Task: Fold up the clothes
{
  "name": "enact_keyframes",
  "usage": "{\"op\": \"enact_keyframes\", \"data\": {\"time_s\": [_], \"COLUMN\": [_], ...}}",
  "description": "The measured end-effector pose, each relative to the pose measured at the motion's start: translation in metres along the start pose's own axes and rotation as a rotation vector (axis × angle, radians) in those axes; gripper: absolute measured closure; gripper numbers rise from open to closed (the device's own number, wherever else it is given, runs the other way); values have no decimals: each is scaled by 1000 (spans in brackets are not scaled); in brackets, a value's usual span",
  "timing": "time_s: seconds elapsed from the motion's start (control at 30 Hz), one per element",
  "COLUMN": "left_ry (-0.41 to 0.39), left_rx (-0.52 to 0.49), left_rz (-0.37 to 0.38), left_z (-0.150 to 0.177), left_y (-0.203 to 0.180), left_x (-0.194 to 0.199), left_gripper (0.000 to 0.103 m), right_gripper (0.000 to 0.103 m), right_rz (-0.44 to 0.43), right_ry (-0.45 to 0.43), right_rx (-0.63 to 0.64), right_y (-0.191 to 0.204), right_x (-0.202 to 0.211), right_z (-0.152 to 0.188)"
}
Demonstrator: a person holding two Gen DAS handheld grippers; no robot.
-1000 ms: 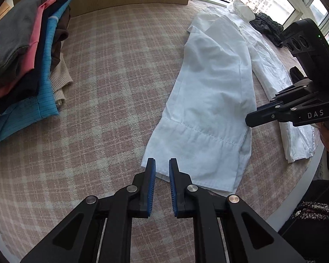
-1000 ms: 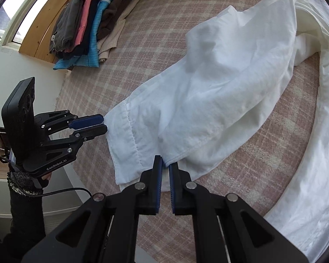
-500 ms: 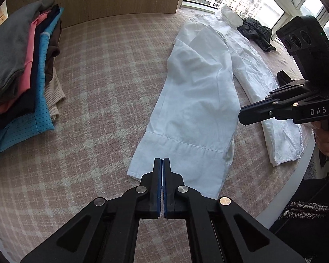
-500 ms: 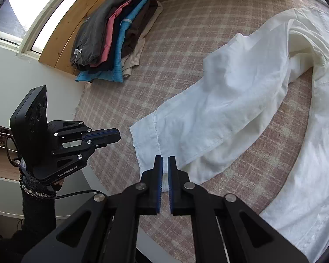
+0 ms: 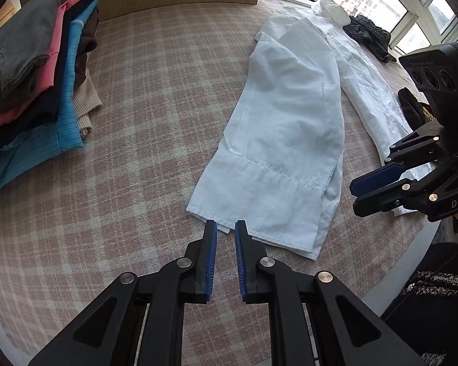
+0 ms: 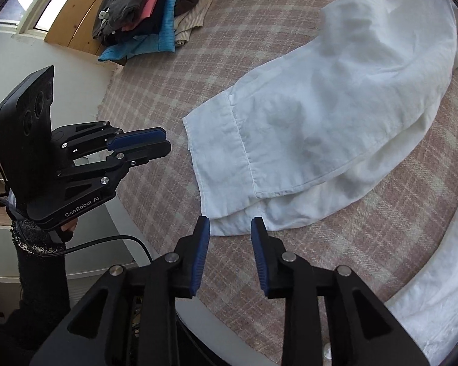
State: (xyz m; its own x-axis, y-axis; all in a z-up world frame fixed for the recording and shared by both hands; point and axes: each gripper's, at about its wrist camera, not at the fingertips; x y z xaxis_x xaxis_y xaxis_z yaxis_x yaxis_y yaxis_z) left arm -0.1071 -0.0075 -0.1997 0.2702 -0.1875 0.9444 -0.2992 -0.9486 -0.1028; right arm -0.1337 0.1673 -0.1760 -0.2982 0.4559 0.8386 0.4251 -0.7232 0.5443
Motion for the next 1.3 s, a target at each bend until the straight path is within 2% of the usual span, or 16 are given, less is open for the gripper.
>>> {"op": "enact_keyframes", "data": {"time_s": [0.23,0.37,0.4,0.43,0.53,0.67,0.7,0.73,0.9,1.07,1.1,1.13,1.3], "left_ry": [-15,-29,-31,-32,-33,-34,-35,-35,-32,-29,-29,-30,-35], "left_rx": [-12,-11,-12,-12,-12,-8,-7,-8,-28,-40,-41,-42,-37], "left_rz": [-26,-25,-24,-23,-22,-21,-21,-21,-14,-15,-15,-15,-19], "left_z": [10,14,14,13,11,11,11,11,12,12,12,12,12], "left_y": [1,1,1,1,2,4,5,5,3,0,0,0,2], "left_x": [10,13,14,14,13,12,12,12,11,9,9,10,12], "left_gripper": [90,87,87,87,87,87,87,87,87,87,87,87,87], "right_gripper": [75,75,81,93,96,95,88,84,82,83,88,99,99], "right_rz": [17,-4,-6,4,3,-32,-31,-30,-26,-16,-18,-17,-43], "right_ry": [15,-29,-45,-53,-42,4,24,40,-6,-65,-70,-73,-104], "right_rx": [-72,-72,-53,-34,-47,-143,-180,-218,-268,-257,-243,-228,-205], "right_y": [6,12,15,18,13,-2,-6,-11,-14,-4,-2,0,0], "right_x": [-21,-17,-16,-15,-18,-20,-21,-22,-19,-18,-18,-19,-11], "right_z": [-13,-16,-16,-16,-16,-15,-14,-14,-17,-23,-24,-24,-22]}}
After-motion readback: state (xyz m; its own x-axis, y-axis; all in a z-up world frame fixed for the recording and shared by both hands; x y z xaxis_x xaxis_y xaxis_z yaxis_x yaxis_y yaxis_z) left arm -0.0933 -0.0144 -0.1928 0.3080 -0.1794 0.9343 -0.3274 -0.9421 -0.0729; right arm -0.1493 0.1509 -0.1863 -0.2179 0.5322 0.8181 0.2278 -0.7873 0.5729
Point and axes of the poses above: each gripper's, at about its wrist camera, not at the fingertips, and x roughly against the way its jaws point, y to its left, z to its underside, and after that the axes turned 9 degrees about -x, right-handed
